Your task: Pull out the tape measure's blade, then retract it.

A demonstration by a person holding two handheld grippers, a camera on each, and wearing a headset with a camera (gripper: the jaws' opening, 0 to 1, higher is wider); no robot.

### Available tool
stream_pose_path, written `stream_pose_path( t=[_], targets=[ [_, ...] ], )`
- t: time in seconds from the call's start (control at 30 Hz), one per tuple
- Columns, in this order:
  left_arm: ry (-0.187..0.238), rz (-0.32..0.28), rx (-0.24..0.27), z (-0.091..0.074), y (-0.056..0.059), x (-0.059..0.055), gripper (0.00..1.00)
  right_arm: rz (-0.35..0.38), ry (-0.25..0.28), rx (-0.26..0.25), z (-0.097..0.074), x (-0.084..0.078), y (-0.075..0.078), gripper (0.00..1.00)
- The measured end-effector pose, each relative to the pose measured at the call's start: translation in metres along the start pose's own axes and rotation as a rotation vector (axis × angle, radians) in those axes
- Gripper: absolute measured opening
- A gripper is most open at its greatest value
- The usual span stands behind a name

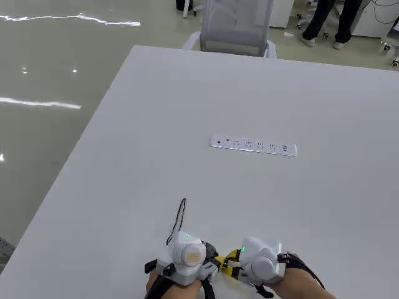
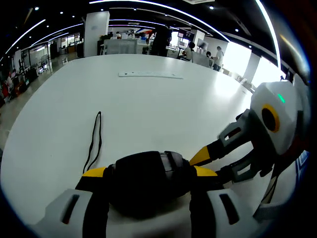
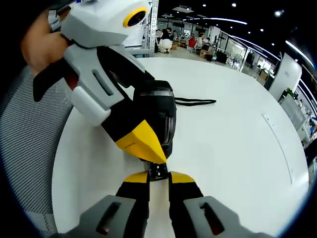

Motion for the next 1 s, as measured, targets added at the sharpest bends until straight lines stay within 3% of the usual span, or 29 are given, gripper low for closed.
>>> stream_pose_path(
  t=[1.0],
  targets=[
    [0.018,-0.033,-0.012,0.000,-0.002,0.000,0.64,-0.008,0.008,-0.003,0.009,0.011,-0.003,0.13]
  ],
)
Point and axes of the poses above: the centre of the closed fingertips' face, and the gripper's own axes: z roughly forward along the fingers, y roughly to its right, x roughly out of its top, the point moved 10 cm from there along -z, roughly backward along the fingers, and after that the axes turned 14 degrees about z, right-handed, at the moved point
